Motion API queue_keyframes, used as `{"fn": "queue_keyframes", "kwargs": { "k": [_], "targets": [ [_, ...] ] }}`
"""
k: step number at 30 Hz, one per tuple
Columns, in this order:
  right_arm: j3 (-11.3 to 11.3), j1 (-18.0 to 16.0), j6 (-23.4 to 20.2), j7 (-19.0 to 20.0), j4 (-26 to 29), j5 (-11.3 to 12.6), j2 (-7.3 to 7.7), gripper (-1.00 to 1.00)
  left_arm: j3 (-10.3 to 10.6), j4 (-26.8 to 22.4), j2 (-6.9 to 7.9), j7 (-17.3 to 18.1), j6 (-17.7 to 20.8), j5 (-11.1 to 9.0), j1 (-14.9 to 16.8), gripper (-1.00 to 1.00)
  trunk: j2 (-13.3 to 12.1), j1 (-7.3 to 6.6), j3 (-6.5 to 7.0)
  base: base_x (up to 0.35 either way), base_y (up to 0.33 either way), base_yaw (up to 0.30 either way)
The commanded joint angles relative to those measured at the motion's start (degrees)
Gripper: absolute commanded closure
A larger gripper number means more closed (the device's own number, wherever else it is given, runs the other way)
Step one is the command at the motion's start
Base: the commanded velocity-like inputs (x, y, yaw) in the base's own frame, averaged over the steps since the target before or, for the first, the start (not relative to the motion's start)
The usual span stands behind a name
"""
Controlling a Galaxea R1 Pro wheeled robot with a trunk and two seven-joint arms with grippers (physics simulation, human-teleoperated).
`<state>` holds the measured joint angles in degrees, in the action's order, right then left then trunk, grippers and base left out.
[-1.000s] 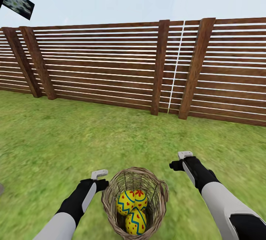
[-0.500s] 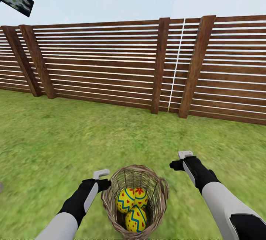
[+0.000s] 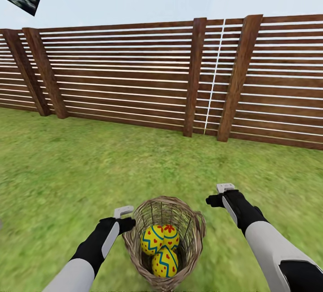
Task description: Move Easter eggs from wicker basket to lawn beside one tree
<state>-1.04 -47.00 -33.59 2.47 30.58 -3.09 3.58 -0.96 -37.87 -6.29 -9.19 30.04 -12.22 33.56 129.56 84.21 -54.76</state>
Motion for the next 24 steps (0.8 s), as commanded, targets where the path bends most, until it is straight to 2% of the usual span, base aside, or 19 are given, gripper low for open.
{"fn": "queue_keyframes", "kwargs": {
  "k": [1,12,15,24],
  "targets": [
    [-0.11,-0.02,-0.31,0.26,0.10,-0.34,0.03,-1.00,-0.09,-0.10,-0.04,-0.39,0.26,-0.61,0.02,-1.00,0.44,0.22,-0.24,0.000,0.000,0.000],
    [-0.10,-0.02,-0.28,0.26,0.10,-0.34,0.03,-1.00,-0.09,-0.04,-0.03,-0.39,0.22,-0.61,0.02,-1.00,4.85,2.63,-2.21,0.000,0.000,0.000],
    [-0.10,-0.02,-0.25,0.26,0.10,-0.34,0.03,-1.00,-0.03,1.41,-0.06,-0.39,0.18,-0.61,0.02,-1.00,6.05,3.29,-2.75,0.000,0.000,0.000],
    [-0.10,-0.02,-0.25,0.26,0.03,-0.34,0.03,-1.00,-0.18,1.82,-0.18,-0.47,0.10,-0.75,0.02,-1.00,6.05,3.29,-2.75,0.000,0.000,0.000]
  ]
}}
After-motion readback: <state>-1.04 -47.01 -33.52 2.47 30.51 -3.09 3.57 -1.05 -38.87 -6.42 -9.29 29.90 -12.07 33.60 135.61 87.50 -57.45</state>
